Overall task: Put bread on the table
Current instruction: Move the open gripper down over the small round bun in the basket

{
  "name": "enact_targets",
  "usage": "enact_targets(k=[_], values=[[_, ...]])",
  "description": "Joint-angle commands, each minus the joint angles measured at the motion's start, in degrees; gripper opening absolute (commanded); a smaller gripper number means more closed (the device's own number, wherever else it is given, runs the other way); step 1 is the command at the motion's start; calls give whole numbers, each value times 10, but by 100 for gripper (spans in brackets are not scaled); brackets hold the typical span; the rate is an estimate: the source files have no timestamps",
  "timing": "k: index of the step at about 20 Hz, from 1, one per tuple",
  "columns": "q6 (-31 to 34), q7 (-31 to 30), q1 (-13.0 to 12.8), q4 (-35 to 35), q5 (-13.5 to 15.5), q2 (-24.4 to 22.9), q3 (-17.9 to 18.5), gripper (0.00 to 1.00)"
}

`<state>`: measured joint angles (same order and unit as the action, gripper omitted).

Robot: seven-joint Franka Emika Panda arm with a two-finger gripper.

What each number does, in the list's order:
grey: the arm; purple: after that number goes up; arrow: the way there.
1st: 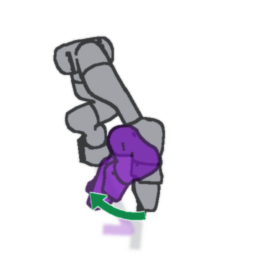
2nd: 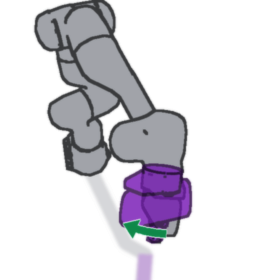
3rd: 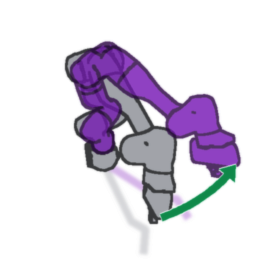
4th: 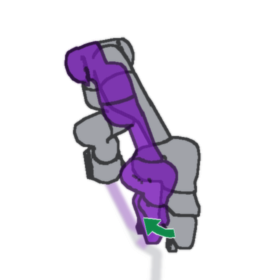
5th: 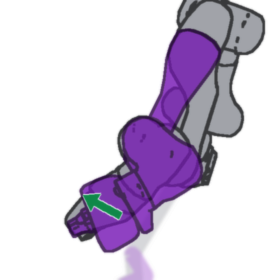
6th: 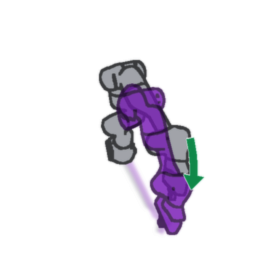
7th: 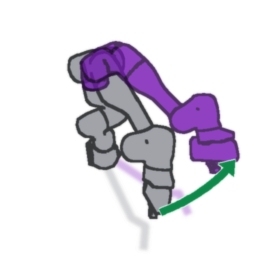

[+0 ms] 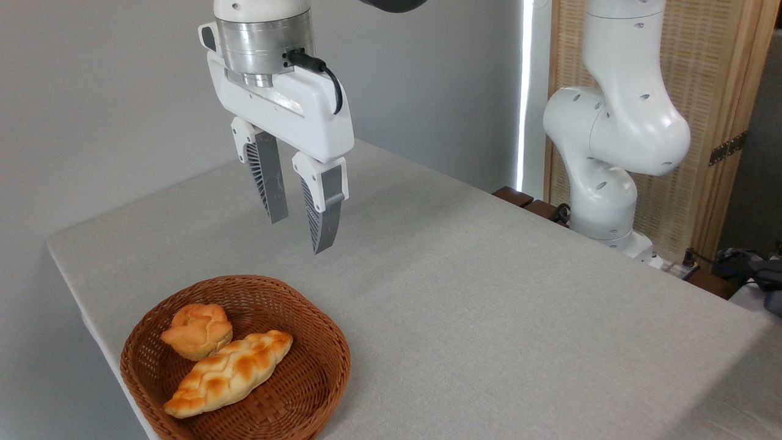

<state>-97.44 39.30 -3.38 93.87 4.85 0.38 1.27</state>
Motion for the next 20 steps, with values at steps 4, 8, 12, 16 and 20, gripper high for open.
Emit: enact_targets(k=[4,8,12,16,20], values=[[-5,-5,0,12,-8,-9,-7,100],[-6,-5,0,12,-8,-6,-7,100],[-18,-5,0,12,-8,0,-9,100],[-28,-4,0,13,-8,5,-10,100],[-93,-7,-4,35,-4,6,-11,100]])
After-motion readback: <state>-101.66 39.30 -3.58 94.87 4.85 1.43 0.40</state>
